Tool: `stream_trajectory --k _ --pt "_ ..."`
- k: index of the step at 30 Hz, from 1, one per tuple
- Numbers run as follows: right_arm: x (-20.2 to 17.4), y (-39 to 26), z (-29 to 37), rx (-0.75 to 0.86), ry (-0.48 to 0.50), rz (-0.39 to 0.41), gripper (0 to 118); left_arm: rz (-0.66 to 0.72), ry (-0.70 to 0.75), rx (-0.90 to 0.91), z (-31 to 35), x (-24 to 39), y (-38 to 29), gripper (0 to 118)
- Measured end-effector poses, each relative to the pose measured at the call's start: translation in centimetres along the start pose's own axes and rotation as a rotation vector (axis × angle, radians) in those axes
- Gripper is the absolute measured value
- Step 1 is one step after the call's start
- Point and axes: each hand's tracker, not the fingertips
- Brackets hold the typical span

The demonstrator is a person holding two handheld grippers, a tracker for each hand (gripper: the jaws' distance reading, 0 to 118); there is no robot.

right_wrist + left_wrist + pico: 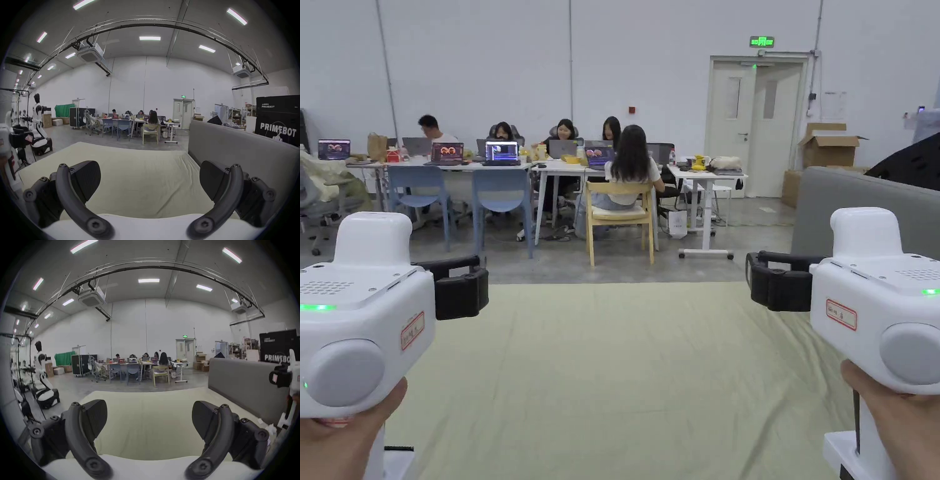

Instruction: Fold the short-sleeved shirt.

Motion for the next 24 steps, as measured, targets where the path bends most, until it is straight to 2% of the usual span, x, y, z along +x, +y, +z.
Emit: stream_trajectory --k 2,7,20,24 --pt "0.0 0.1 -0.1 0.007 0.012 0.001 118 0.028 0.019 -0.004 -0.2 -0.2 0.0 112" --pt "0.1 0.6 0.0 0.007 0.042 -0.009 118 0.001 0.06 -0.012 -0.4 -0.4 -0.3 113" --pt "-1.4 0.7 -0.3 0.01 -0.016 0.034 118 0.027 0.03 -0.006 -0.3 -0.8 0.2 113" --pt "-1.1 0.1 -0.1 0.025 0.052 0.009 118 -0.013 0.08 0.004 -0.8 -0.7 -0.1 113"
